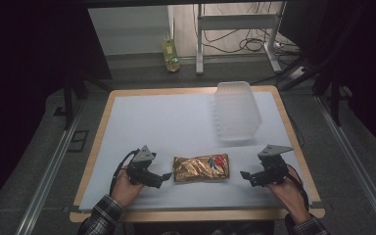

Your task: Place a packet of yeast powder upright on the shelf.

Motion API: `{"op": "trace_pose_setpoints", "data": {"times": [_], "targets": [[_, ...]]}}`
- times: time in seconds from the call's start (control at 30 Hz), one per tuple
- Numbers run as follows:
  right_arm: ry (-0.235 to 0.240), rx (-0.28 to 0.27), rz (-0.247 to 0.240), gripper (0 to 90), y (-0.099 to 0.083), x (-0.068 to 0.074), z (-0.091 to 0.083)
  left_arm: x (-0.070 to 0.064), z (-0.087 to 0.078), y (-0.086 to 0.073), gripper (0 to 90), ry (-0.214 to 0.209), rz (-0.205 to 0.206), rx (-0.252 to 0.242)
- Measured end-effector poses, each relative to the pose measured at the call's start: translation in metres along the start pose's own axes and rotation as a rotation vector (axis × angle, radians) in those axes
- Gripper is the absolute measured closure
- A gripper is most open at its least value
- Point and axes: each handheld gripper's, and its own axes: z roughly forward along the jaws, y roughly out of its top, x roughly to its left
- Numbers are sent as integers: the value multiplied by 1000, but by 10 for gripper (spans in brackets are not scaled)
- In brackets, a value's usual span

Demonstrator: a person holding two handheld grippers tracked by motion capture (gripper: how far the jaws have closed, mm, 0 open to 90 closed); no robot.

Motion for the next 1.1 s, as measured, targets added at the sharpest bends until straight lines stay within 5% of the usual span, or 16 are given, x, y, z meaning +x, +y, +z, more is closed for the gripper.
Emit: {"op": "trace_pose_setpoints", "data": {"times": [0.1, 0.3, 0.7, 0.9, 1.1], "targets": [[-44, -7, -51, 8, 1, 1, 2, 1, 1, -1, 15, 2, 8, 3], [-29, 59, -73, 8, -4, 1, 9, 1, -1, 1, 20, -19, 11, -8], [-29, 79, -68, 9, -5, 1, 11, 1, -1, 2, 78, -14, 22, 3], [-42, 89, -73, 12, -6, 0, 11, -4, -2, 5, 208, 1, 44, 0], [-44, 92, -83, 14, -6, 0, 12, -4, -4, 10, 337, -75, -16, 1]]}}
